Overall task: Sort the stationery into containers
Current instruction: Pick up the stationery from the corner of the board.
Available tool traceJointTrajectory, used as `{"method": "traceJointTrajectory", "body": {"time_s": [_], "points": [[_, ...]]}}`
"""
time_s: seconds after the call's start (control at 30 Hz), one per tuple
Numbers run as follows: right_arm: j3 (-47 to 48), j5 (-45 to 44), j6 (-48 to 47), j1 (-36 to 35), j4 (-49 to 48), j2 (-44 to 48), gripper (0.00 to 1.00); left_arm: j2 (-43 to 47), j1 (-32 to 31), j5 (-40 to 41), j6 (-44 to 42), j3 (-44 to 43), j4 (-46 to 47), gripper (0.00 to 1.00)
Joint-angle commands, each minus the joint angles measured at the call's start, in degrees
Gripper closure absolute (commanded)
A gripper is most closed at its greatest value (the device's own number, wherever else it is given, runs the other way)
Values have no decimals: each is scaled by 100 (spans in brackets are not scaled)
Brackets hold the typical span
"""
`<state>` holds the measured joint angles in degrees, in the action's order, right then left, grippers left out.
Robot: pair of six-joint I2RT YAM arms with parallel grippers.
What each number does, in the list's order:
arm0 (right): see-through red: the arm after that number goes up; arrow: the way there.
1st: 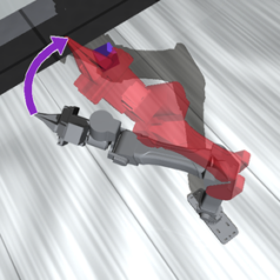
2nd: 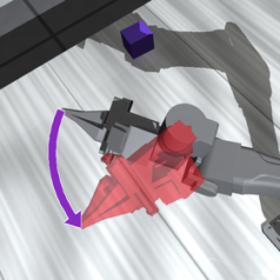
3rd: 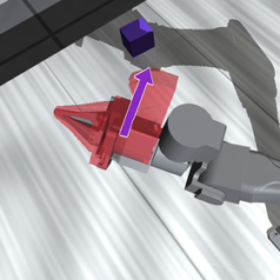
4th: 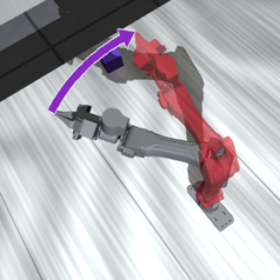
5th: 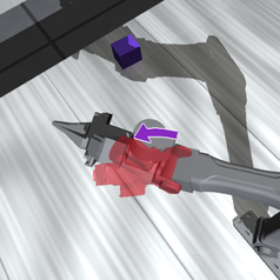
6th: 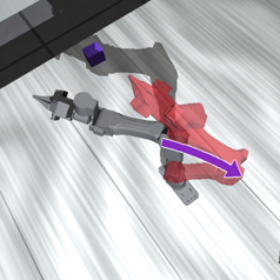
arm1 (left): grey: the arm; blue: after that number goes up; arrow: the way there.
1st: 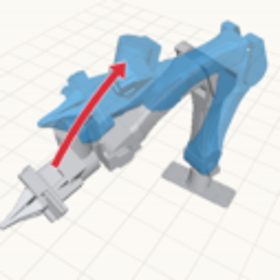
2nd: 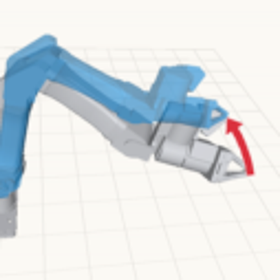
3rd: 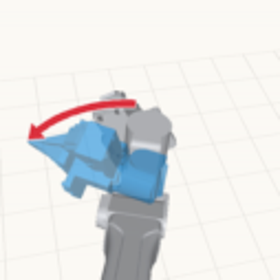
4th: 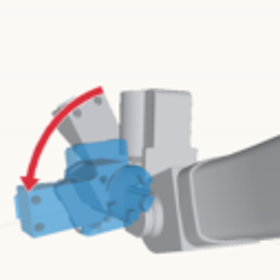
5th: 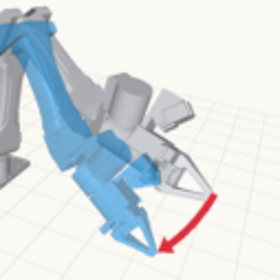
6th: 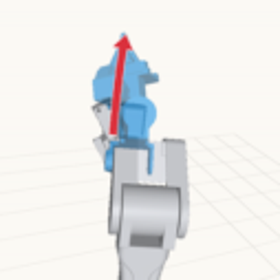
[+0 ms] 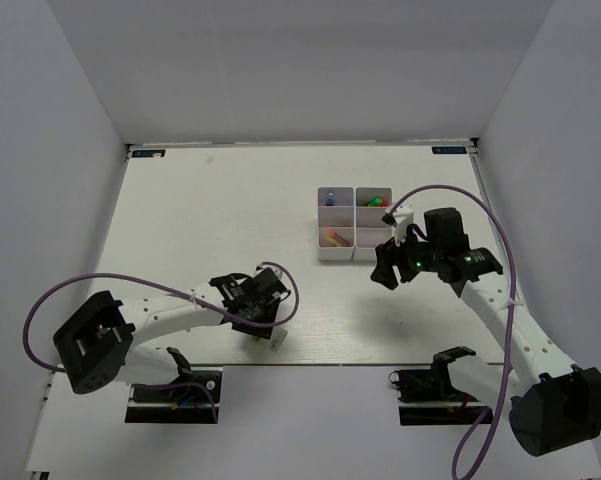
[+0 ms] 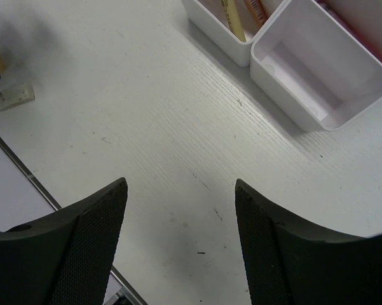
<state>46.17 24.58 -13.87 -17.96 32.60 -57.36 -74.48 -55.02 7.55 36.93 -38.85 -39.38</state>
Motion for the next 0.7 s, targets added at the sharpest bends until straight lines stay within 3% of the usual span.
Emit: {"method": "traceJointTrajectory", "body": {"time_s": [0.0, 0.1, 0.2, 0.33, 0.43, 0.5, 0.6, 0.63, 0.67], "points": [[103, 144, 42, 64, -70, 94, 29, -171, -114, 123, 78, 9, 0, 43], [102, 205, 42, 81, -69, 94, 29, -295, -166, 317, 78, -8, -79, 43], [111, 214, 42, 99, -52, 85, 29, -348, -166, 326, 78, -8, -79, 51], [129, 205, 42, 108, -52, 111, 29, -453, -210, 370, 95, 35, -132, 82], [120, 197, 51, 101, -61, 129, 29, -445, -219, 387, 87, -8, -140, 97], [129, -31, 42, 117, -86, 173, 10, -393, -219, 449, -44, -148, -202, 99], [85, -575, 60, 117, -184, 155, 12, -366, -219, 309, -543, -1156, -150, 99], [67, -760, 68, 108, -219, 155, 34, -444, -219, 239, -642, -1569, -88, 99], [76, -866, 121, 125, -271, 147, 99, -584, -184, -49, -739, -1782, -44, 99]]}}
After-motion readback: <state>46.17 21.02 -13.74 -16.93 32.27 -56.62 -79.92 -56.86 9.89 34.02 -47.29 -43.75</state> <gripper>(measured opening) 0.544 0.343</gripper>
